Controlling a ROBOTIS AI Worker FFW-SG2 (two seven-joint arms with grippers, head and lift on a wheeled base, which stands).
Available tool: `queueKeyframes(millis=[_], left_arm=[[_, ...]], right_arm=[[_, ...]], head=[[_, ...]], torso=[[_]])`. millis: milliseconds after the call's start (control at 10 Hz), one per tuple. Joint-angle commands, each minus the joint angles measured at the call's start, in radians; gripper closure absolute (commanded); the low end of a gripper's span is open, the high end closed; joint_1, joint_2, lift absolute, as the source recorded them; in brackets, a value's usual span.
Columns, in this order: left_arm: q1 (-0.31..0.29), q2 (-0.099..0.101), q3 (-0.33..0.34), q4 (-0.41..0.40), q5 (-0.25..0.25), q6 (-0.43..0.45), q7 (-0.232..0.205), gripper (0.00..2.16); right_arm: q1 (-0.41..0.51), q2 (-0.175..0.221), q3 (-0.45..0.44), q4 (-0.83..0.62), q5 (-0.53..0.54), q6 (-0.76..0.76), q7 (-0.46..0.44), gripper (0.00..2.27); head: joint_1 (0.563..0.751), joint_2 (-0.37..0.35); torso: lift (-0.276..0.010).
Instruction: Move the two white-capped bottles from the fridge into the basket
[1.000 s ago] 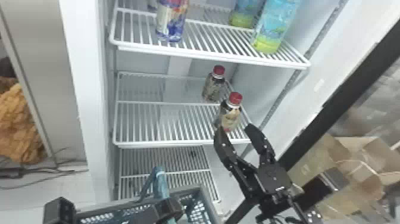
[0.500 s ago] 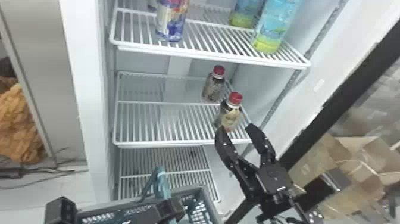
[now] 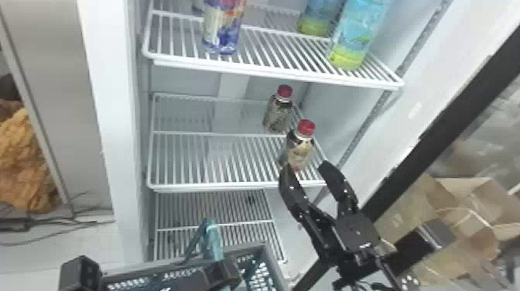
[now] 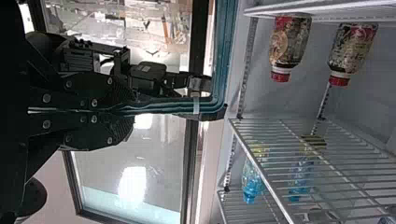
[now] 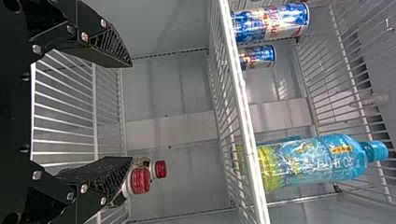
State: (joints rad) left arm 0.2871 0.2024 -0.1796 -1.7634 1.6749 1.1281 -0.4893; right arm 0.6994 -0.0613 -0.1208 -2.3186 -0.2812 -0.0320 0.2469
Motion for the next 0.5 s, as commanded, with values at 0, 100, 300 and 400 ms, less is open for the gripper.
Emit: queueKeyframes(millis=[0, 100, 300, 400], left_arm=[[0.0, 0.0, -0.002, 0.0, 0.0, 0.001, 0.0, 1.12], [0.0, 0.002, -0.002, 0.0, 0.0, 0.001, 0.0, 1.12], [0.0, 0.0, -0.002, 0.0, 0.0, 0.001, 0.0, 1.12], [0.0, 0.0, -0.002, 0.0, 0.0, 0.003, 0.0, 1.12]], right_arm=[[0.002, 0.0, -0.001, -0.004, 0.0, 0.0, 0.0, 0.37], [0.002, 0.0, 0.001, -0.007, -0.002, 0.0, 0.0, 0.37], [0.005, 0.0, -0.001, -0.012, -0.002, 0.0, 0.0, 0.37], [0.007, 0.0, -0.001, -0.014, -0.002, 0.0, 0.0, 0.37]], head=[[0.695, -0.35], [0.695, -0.35], [0.695, -0.35], [0.695, -0.35]], torso=[[-0.26], [-0.26], [-0.26], [-0.26]])
